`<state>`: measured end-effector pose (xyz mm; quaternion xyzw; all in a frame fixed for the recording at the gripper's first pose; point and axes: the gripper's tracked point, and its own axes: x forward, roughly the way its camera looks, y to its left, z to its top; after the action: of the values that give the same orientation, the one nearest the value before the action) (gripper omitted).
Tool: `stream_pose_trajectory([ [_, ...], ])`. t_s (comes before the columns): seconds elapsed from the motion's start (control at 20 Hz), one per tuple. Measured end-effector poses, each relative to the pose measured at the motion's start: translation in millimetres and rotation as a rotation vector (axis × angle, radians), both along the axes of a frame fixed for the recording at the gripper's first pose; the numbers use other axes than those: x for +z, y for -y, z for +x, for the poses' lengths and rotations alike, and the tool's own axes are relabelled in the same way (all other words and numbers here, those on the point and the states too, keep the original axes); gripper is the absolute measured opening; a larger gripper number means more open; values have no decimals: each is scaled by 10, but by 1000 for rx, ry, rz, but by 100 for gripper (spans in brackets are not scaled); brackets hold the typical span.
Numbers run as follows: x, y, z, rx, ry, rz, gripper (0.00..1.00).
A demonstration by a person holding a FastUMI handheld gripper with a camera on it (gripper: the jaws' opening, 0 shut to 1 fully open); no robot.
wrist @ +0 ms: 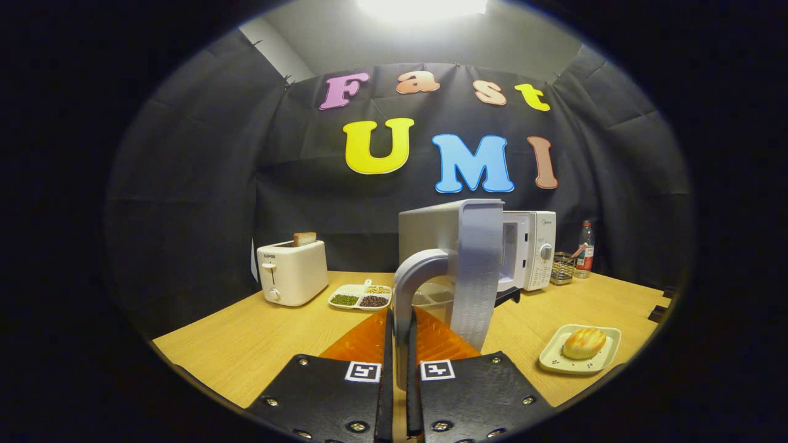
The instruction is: Open the microwave, put the food inside, and close the microwave door.
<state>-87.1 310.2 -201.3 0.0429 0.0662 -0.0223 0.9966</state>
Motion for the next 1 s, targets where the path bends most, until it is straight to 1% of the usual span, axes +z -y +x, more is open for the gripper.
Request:
stream_pose_trajectory([
  [0.05,-2,-13,-4,-8,-8,0,9],
  [0.15,13,-62,-21,14,-22,24,9],
  [0.2,70,-138,-84,46,-12,39,14],
  [0.25,137,-185,-129,69,9,37,25],
  [0.3,205,-178,-167,74,29,25,39],
  [0.35,247,-163,-199,84,48,19,41],
  [0.45,308,-209,-236,139,67,27,48],
  [0.5,317,-214,-255,173,64,23,54],
  [0.55,330,-229,-272,209,62,21,54],
  [0.6,335,-265,-300,264,51,16,60],
  [0.7,332,-265,-355,348,34,-4,86],
  [0.8,369,-179,-438,402,43,-14,92],
  [0.9,374,-55,-524,440,51,-35,95],
  [1.0,459,145,-583,447,82,-59,95],
])
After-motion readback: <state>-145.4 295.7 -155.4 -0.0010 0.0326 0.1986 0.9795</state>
